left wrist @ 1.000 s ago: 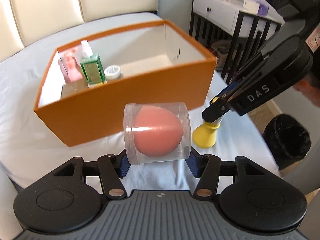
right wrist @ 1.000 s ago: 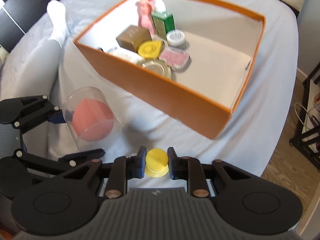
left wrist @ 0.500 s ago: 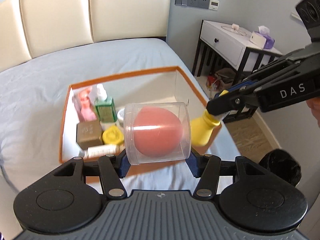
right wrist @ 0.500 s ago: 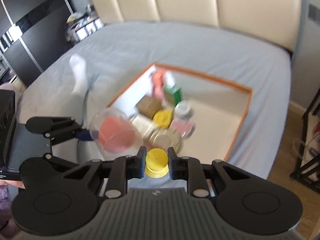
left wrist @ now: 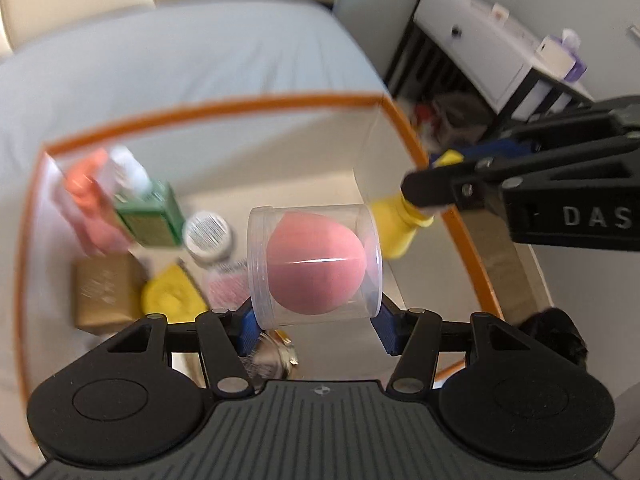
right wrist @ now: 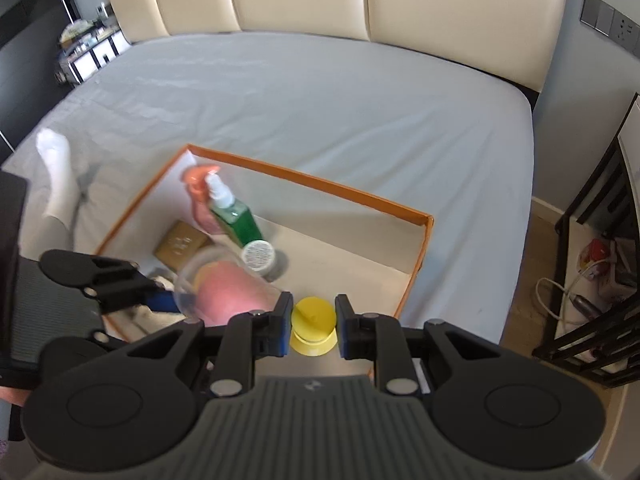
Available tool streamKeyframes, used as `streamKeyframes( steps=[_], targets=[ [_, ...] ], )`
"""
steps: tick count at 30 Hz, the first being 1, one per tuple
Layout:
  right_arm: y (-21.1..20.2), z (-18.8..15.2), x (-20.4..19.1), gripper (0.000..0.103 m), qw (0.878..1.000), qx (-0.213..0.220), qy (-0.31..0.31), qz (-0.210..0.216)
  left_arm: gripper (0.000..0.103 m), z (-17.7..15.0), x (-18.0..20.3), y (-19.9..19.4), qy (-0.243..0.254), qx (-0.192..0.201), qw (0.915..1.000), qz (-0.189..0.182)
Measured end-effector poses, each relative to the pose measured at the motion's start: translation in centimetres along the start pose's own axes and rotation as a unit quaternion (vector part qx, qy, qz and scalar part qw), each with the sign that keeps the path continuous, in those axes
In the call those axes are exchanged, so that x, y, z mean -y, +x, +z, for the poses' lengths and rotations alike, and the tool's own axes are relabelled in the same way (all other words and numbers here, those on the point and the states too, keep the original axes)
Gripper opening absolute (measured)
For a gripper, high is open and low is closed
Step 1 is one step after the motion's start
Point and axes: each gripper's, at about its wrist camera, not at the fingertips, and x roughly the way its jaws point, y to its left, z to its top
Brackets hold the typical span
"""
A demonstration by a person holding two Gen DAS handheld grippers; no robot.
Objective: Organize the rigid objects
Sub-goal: 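Carry the sponge cup and yellow bottle over the orange box, then lower both items into the orange box and open both tools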
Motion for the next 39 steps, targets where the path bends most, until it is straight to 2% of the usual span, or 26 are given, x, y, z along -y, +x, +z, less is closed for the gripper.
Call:
streamKeyframes(
  steps=[3,8,15,20,23,25,26,30,34,39],
  targets=[
    [1.4,0.1,-0.1,0.021,1.0,-0.006,-0.017,-0.014,0.065,0.3,0.0,2.1,-0.007,-0.035,0.9994,0.001],
    [3.0,0.2,0.3,0.021,0.999,-0.021,-0.021,-0.012,0.065,0.2,-0.1,4.1,-0.024,-0.088,0.9957,-0.015],
    [4.3,0.0,0.4,0.02,0.999,-0.03,-0.023,-0.02,0.065,0.2,0.5,5.8,-0.027,-0.135,0.9901,-0.027],
    [5.1,-0.5,0.2,0.02,0.998,-0.037,-0.031,-0.027,0.068,-0.2,0.5,6.5,-0.039,-0.148,0.9875,-0.038],
    [5.4,-0.7,0.1,0.02,0.998,-0.041,-0.035,-0.028,0.075,-0.4,0.2,6.5,-0.046,-0.144,0.9876,-0.042],
    [5.4,-0.8,0.0,0.02,0.998,-0.039,-0.036,-0.03,0.084,-0.6,-0.3,5.9,-0.055,-0.136,0.9877,-0.055],
    [5.4,-0.8,0.0,0.02,0.998,-0.036,-0.036,-0.029,0.085,-0.7,-0.4,5.5,-0.056,-0.132,0.9877,-0.062],
    [5.3,-0.7,-0.1,0.02,0.999,-0.026,-0.033,-0.031,0.085,-1.2,-0.6,3.4,-0.057,-0.099,0.9919,-0.057],
    [5.5,-0.7,-0.5,0.021,0.999,-0.03,-0.029,-0.024,0.08,-1.7,-1.0,0.6,-0.051,-0.058,0.9967,-0.025],
    [6.2,-0.9,-1.1,0.021,0.999,-0.031,-0.036,-0.024,0.08,-1.5,-1.7,-1.4,-0.04,-0.032,0.9986,0.009]
  ],
)
